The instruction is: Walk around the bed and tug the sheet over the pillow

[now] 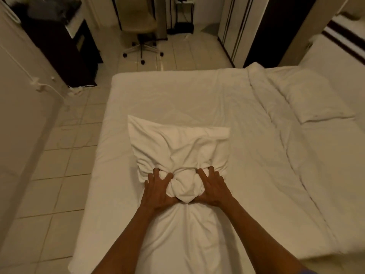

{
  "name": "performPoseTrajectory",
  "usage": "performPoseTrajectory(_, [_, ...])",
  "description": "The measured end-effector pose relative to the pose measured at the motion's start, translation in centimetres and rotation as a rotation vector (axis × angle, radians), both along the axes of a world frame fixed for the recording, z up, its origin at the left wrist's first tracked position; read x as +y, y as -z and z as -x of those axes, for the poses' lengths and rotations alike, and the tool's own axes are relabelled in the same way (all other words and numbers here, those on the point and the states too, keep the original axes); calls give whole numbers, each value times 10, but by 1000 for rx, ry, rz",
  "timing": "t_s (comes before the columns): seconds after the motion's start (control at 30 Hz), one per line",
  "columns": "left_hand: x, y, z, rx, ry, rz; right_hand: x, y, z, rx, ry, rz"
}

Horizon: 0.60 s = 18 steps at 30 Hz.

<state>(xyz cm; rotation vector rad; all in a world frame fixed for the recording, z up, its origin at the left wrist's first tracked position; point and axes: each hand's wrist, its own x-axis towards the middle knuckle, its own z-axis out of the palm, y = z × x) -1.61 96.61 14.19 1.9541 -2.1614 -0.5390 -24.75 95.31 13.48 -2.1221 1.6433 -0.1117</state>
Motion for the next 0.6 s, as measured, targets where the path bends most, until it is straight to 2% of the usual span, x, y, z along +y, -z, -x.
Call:
performPoseTrajectory(0.27, [-36, -20, 35, 92, 218, 71, 8, -42, 44, 63, 166, 16])
performPoseTrajectory(0.43, [-38, -33, 72, 182, 376, 47, 36, -44, 73, 113, 327, 37])
performPoseTrajectory(0.6, [-24, -34, 103, 177, 458, 24, 67, -46, 87, 126, 451, -16])
